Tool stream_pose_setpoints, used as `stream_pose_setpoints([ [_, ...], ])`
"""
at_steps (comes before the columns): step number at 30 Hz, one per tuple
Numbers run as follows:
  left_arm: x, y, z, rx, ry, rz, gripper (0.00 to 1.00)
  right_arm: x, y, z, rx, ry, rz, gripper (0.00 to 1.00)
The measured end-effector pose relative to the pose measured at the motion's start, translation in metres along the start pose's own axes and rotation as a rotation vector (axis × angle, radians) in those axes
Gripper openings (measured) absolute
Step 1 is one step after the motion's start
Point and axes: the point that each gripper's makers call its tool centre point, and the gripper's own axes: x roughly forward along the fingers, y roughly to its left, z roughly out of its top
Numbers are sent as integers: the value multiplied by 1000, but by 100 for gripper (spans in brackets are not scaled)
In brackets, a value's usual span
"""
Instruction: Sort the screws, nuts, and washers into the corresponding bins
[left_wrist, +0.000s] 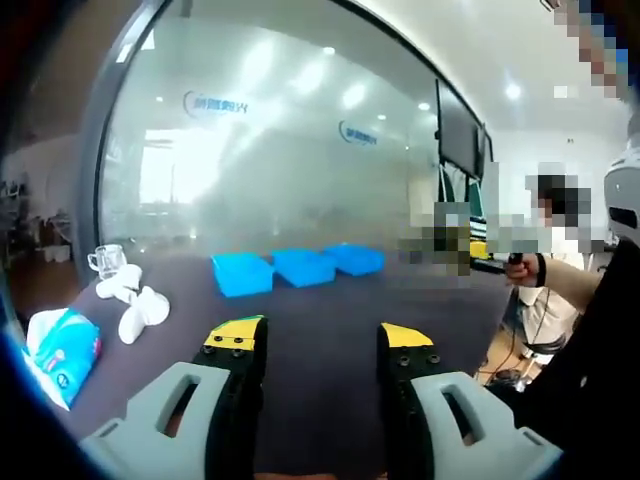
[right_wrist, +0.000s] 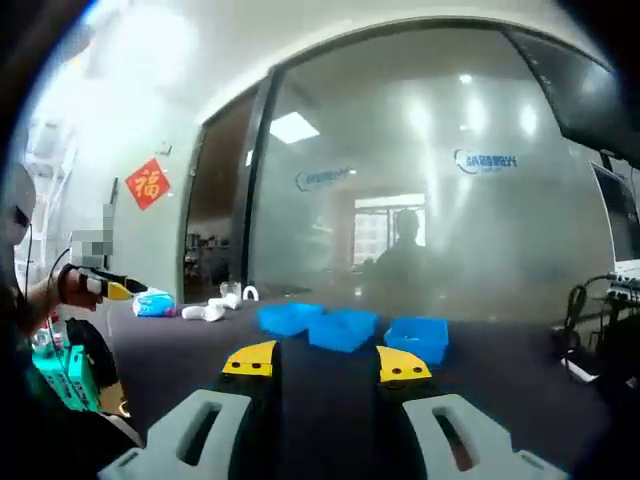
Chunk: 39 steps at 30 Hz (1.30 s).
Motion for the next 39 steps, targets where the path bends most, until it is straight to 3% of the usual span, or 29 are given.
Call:
stream_pose_setpoints([
  [8,0,-3,2,7,-5,-8,44,-22,-18,-3,24,-14,-62,32],
  [19,-2,-7,3,17,-9,-18,44,-27,-18,-1,13,-10,-68,33],
  [25,-5,-7,2,17,-7,-27,44,-27,-14,2,2,-4,-60,40],
  [30,-7,-5,2,3,-15,-27,45,-27,-13,2,-22,2,-63,51],
  [39,-10,-1,3,2,-22,-19,45,-26,-10,-1,-18,15,-54,54],
])
